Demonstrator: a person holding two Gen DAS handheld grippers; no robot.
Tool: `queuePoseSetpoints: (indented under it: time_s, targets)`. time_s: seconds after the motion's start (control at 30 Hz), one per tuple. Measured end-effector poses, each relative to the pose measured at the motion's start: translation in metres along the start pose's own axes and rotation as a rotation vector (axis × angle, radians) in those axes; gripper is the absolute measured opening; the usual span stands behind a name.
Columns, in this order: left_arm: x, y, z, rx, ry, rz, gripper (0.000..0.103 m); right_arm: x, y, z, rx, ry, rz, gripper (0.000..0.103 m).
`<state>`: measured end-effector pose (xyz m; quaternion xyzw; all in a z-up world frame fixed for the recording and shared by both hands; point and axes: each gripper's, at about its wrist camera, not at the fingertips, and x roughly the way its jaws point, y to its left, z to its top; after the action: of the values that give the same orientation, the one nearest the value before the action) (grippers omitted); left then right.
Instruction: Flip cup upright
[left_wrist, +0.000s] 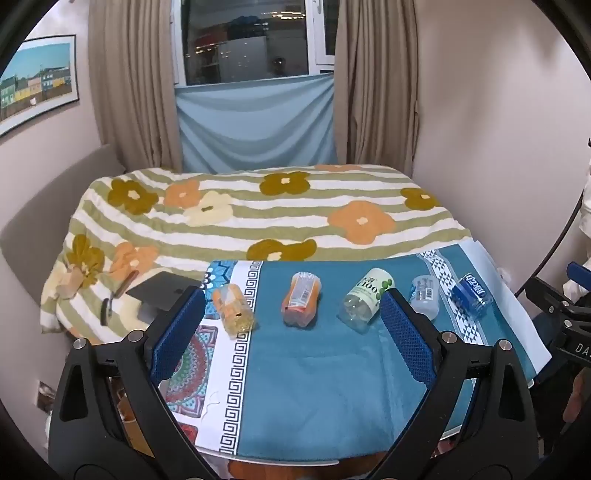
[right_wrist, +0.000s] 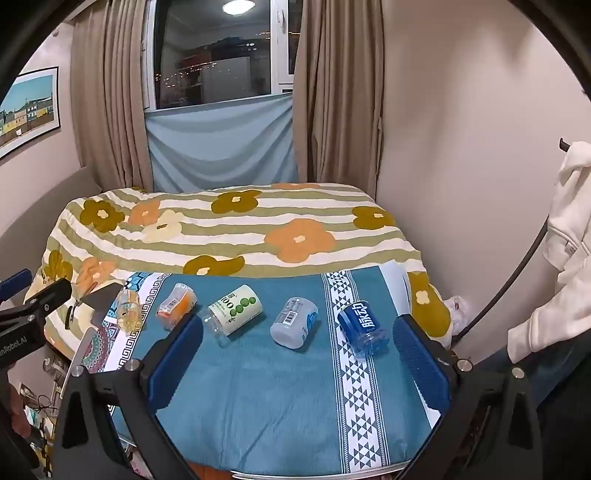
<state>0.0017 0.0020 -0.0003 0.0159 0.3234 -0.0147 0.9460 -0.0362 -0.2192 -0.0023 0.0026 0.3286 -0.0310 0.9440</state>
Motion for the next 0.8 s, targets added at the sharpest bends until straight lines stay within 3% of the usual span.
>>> queuePoseSetpoints:
  time_s: [0.8]
  targets:
    - [-0.002, -0.006, 0.0, 0.024, -0.022, 0.006, 0.101, -0.001, 0.0, 0.0, 0.001, -0.002, -0.001, 0.103]
